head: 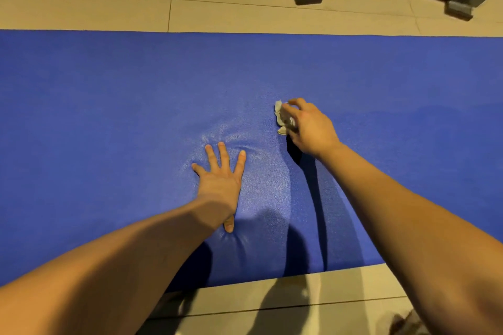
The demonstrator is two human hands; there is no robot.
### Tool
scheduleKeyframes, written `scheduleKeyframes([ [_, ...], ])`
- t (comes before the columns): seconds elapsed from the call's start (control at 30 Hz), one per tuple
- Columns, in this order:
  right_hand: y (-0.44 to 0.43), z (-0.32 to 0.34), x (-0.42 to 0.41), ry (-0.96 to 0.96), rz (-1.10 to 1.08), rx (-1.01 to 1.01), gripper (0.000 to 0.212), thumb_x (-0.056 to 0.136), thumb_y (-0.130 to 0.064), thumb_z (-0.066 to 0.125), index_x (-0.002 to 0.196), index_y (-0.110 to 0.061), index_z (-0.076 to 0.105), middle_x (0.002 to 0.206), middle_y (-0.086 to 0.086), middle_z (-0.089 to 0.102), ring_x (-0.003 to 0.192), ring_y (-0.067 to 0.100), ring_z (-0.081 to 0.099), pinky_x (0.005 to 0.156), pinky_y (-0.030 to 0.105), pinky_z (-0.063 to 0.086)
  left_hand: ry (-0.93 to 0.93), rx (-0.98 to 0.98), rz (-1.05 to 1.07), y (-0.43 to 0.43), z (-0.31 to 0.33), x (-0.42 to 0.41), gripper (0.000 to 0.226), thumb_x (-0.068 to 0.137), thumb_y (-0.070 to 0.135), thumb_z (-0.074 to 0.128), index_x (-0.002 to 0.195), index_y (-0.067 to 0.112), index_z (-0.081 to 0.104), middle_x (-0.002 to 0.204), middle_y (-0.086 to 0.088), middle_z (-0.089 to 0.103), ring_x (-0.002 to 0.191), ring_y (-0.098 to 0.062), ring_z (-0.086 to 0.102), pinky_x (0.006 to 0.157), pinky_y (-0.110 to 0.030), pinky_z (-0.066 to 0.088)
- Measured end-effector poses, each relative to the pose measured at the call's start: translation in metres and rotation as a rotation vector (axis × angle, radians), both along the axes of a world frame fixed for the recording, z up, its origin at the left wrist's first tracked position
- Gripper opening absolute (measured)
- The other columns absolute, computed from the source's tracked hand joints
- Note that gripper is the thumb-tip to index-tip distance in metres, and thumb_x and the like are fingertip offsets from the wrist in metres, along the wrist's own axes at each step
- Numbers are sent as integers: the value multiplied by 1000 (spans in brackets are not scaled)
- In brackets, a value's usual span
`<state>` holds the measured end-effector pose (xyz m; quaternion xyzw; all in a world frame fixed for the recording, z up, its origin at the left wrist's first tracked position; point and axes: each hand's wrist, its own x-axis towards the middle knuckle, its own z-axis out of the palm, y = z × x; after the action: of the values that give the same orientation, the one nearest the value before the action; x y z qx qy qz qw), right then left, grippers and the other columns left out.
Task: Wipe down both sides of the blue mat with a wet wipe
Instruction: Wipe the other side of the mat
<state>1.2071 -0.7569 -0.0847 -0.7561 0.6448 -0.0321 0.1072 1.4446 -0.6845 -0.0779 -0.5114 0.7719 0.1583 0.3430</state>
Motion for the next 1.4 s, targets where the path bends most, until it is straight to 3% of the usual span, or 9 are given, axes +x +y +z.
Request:
scheduleKeyframes([
  [0.17,-10,-3,10,14,-7,47,12,91,-14,65,102,-10,67,101,10,62,91,35,60,66,37,46,18,-14,-4,0,-1,2,176,43,54,98,148,18,-39,155,-32,-32,143,-61,-19,108,-76,24],
  [0.37,-22,-10,24,-121,-327,18,18,98,-16,59,110,-3,59,96,11,65,85,34,59,66,38,44,1,-13,-10,0,-1,1,177,42,53,98,148,18,-38,155,-32,-32,143,-61,-19,108,-76,25],
  [0.6,-24,-12,30,7,-485,33,26,100,-30,58,92,-7,66,104,12,59,82,33,60,62,34,39,28,-10,-70,-2,3,10,170,46,64,93,153,21,-32,158,-29,-28,146,-58,-17,110,-71,27],
  [0.7,-27,-13,38,-59,-571,93,25,100,-25,56,85,-5,60,93,14,66,83,35,64,61,35,42,181,-47,-89,-15,17,35,141,59,71,82,160,26,-4,165,-18,1,151,-42,9,111,-54,35],
  [0.77,-28,-14,53,-117,-618,103,20,102,-21,55,92,-4,56,95,17,66,88,37,65,63,38,43,236,-195,-43,-37,28,63,122,61,77,75,156,26,18,152,-11,34,138,-33,36,103,-45,43],
  [0.8,-29,-14,64,-144,-632,102,18,102,-19,53,100,-2,56,99,18,67,91,37,65,64,38,42,230,-254,11,-49,32,78,124,56,82,74,153,25,22,145,-9,39,132,-32,40,99,-44,44],
  [1.0,-35,-11,154,-172,-467,142,15,97,-5,52,110,-3,58,108,17,66,98,36,66,68,37,42,-11,-53,238,-78,15,129,168,38,87,79,157,23,-20,164,-20,-14,151,-46,0,106,-57,43],
  [1.2,-29,-14,184,-116,-133,98,14,100,-9,50,105,-5,62,108,15,59,92,37,64,67,35,38,-8,-59,220,-77,10,124,173,34,82,83,157,18,-22,162,-25,-17,149,-51,-3,103,-60,45],
  [1.4,-5,-20,60,-87,-420,-56,29,105,-27,47,91,-6,63,99,15,59,82,40,60,61,35,34,-3,-30,237,-77,10,122,173,37,78,85,156,16,-24,161,-26,-21,149,-53,-9,108,-65,38],
])
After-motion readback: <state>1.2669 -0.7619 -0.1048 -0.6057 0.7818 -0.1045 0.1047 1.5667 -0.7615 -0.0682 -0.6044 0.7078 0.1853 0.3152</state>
